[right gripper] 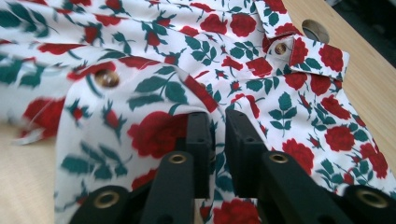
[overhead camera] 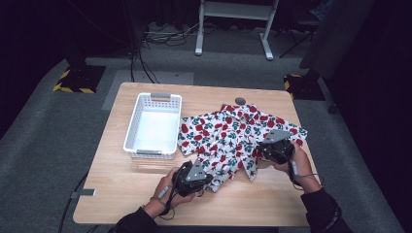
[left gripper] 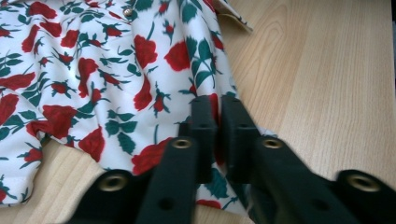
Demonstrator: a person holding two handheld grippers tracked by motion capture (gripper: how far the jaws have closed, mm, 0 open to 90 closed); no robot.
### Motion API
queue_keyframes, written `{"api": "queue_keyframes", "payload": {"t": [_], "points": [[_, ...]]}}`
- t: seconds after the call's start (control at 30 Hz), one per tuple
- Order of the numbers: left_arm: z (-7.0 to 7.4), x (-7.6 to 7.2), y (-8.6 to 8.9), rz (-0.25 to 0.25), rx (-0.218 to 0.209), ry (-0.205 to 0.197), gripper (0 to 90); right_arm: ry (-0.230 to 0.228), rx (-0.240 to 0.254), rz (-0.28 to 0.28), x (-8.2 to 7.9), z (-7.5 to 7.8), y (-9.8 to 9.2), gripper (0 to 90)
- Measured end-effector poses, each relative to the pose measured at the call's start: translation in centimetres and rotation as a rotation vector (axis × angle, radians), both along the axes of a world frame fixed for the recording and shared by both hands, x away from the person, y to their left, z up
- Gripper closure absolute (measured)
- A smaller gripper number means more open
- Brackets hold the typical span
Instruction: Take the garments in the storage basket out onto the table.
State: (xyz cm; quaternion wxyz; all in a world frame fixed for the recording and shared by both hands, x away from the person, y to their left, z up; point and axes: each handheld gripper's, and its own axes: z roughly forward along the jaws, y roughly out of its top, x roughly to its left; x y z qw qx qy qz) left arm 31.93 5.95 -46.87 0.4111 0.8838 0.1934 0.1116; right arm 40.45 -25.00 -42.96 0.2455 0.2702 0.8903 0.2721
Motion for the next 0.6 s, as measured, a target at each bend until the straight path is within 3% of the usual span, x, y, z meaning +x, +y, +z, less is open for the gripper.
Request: {"api": "queue_keyframes", "payload": {"t": [0.07,0.13,0.23,0.3,0.43,0.6], "points": [[-0.1,0.1,0.0,0.004,-0.002,0.002,68.5,0.014,-0.003,-0.001,0.2,-1.4,0.5,71.1],[-0.1,0.1,-0.1,0.008,-0.009,0.004,54.9,0.013,-0.035,0.009,0.3,-2.7,1.1,56.1],[-0.3,0.2,-0.2,0.016,-0.022,0.004,47.3,0.007,-0.019,0.004,0.1,-3.4,1.2,49.1],[-0.6,0.3,-0.4,0.013,-0.010,0.001,46.8,0.003,0.036,-0.015,-0.3,-3.2,0.4,46.3],[-1.6,0.9,-0.7,0.021,0.032,0.009,46.7,0.001,0.063,-0.048,-1.5,-2.6,-1.9,44.1],[-2.6,1.7,-0.8,0.043,0.066,0.022,47.1,0.033,-0.019,-0.043,-3.4,-3.4,-3.8,47.9]]}}
